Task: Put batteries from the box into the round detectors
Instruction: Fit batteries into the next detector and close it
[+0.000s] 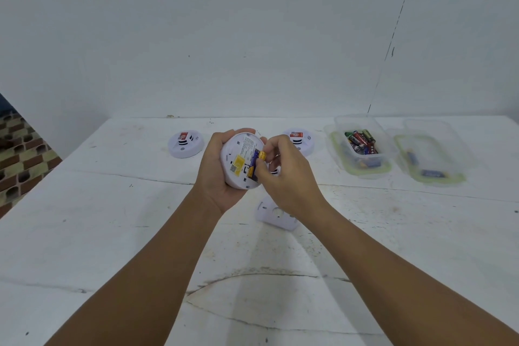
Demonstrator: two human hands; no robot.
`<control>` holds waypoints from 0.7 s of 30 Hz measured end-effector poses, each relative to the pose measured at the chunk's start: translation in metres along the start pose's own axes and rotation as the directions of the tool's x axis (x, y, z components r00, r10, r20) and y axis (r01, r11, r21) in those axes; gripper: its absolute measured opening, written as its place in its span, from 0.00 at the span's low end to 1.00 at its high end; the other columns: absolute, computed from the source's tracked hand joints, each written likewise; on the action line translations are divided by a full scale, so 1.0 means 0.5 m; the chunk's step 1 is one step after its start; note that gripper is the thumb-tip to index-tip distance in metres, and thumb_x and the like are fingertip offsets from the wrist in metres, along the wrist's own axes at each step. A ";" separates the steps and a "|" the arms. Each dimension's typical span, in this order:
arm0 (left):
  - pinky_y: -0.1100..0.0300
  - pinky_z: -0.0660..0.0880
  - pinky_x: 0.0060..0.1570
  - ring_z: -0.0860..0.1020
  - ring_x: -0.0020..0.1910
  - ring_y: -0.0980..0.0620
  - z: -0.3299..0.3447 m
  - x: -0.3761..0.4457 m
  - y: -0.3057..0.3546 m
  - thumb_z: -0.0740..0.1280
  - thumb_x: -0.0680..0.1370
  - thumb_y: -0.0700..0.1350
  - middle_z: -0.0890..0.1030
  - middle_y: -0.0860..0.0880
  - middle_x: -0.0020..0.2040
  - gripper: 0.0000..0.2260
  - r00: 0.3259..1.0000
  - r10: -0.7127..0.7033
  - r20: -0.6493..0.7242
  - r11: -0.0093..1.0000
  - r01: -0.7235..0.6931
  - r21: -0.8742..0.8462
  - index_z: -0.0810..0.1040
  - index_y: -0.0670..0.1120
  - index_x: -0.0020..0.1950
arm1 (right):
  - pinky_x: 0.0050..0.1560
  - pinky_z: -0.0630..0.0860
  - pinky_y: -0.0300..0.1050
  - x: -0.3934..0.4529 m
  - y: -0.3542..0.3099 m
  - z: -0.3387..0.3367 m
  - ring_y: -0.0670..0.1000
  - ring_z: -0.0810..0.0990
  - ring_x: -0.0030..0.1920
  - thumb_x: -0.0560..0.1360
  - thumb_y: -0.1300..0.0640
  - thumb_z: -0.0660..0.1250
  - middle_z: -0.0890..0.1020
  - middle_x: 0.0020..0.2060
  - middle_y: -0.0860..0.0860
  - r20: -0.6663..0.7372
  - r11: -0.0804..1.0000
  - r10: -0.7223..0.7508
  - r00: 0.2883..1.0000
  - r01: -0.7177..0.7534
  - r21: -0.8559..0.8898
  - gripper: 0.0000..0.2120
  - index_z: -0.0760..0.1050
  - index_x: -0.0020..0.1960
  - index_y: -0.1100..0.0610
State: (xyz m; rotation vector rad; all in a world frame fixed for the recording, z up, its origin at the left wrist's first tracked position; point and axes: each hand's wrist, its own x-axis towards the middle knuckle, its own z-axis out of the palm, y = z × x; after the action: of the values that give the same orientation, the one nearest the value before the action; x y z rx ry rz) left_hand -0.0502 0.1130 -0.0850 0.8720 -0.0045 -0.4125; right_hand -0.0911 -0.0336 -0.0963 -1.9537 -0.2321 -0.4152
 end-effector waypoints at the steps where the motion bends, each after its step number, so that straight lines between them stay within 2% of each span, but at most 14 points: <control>1: 0.52 0.79 0.50 0.81 0.51 0.45 0.000 0.001 0.001 0.60 0.80 0.55 0.83 0.43 0.56 0.16 1.000 -0.002 -0.006 1.000 0.002 -0.004 0.84 0.48 0.52 | 0.40 0.76 0.39 0.000 0.000 0.001 0.47 0.78 0.44 0.80 0.58 0.70 0.79 0.45 0.51 -0.006 1.000 0.002 1.000 -0.002 0.004 0.07 0.71 0.52 0.55; 8: 0.52 0.79 0.48 0.82 0.49 0.46 0.002 0.002 -0.007 0.59 0.81 0.55 0.84 0.44 0.54 0.17 1.000 0.002 -0.022 1.000 -0.002 -0.015 0.85 0.48 0.50 | 0.42 0.76 0.38 -0.011 -0.009 0.002 0.46 0.79 0.45 0.80 0.59 0.70 0.79 0.45 0.48 -0.049 0.998 -0.003 0.999 0.006 0.069 0.07 0.71 0.52 0.53; 10: 0.50 0.78 0.55 0.81 0.52 0.44 -0.002 0.002 -0.010 0.60 0.81 0.54 0.83 0.43 0.56 0.16 1.000 0.005 -0.028 1.000 -0.006 -0.021 0.85 0.48 0.51 | 0.42 0.77 0.38 -0.013 -0.016 -0.002 0.45 0.80 0.44 0.80 0.61 0.69 0.79 0.45 0.47 -0.117 0.984 0.049 0.992 -0.028 0.178 0.08 0.71 0.53 0.52; 13: 0.43 0.70 0.70 0.78 0.60 0.40 -0.010 0.004 -0.013 0.64 0.78 0.54 0.83 0.42 0.60 0.15 0.999 0.025 -0.029 0.999 -0.026 -0.035 0.84 0.47 0.55 | 0.41 0.78 0.38 0.002 -0.025 -0.025 0.49 0.85 0.45 0.81 0.61 0.66 0.80 0.49 0.51 -0.246 0.923 0.226 0.943 -0.126 0.363 0.09 0.71 0.56 0.50; 14: 0.42 0.69 0.72 0.78 0.61 0.39 -0.012 0.004 -0.013 0.65 0.77 0.54 0.83 0.42 0.61 0.16 0.999 0.031 -0.022 0.999 -0.032 -0.039 0.84 0.47 0.57 | 0.39 0.78 0.37 0.007 -0.025 -0.033 0.48 0.86 0.44 0.81 0.61 0.65 0.80 0.49 0.52 -0.226 0.911 0.267 0.937 -0.169 0.376 0.09 0.71 0.57 0.50; 16: 0.43 0.70 0.69 0.78 0.59 0.40 -0.012 0.005 -0.013 0.65 0.77 0.54 0.82 0.42 0.61 0.16 1.000 0.030 -0.009 0.998 -0.030 -0.048 0.82 0.46 0.59 | 0.35 0.74 0.36 0.010 -0.019 -0.036 0.48 0.82 0.40 0.82 0.61 0.63 0.78 0.47 0.54 -0.119 0.937 0.263 0.957 -0.224 0.270 0.07 0.72 0.58 0.51; 19: 0.50 0.76 0.56 0.80 0.53 0.44 -0.002 0.005 -0.015 0.62 0.79 0.54 0.82 0.43 0.58 0.16 1.000 0.008 0.004 0.999 -0.008 -0.043 0.79 0.47 0.60 | 0.35 0.69 0.35 -0.002 -0.012 -0.022 0.43 0.70 0.34 0.83 0.61 0.58 0.74 0.42 0.50 0.028 0.976 0.199 0.980 -0.201 0.083 0.07 0.74 0.55 0.53; 21: 0.52 0.76 0.51 0.80 0.50 0.45 0.005 0.003 -0.017 0.63 0.79 0.54 0.81 0.43 0.56 0.14 1.000 -0.008 0.023 0.999 0.008 -0.036 0.80 0.48 0.56 | 0.32 0.68 0.32 -0.009 -0.013 -0.014 0.40 0.70 0.33 0.84 0.61 0.57 0.74 0.45 0.45 0.082 0.974 0.198 0.977 -0.205 0.094 0.06 0.73 0.55 0.54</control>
State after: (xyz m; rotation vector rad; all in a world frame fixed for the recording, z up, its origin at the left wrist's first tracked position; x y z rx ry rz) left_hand -0.0522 0.1057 -0.0897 0.8316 -0.0146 -0.4289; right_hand -0.0989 -0.0375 -0.0902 -1.8719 -0.0975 -0.1964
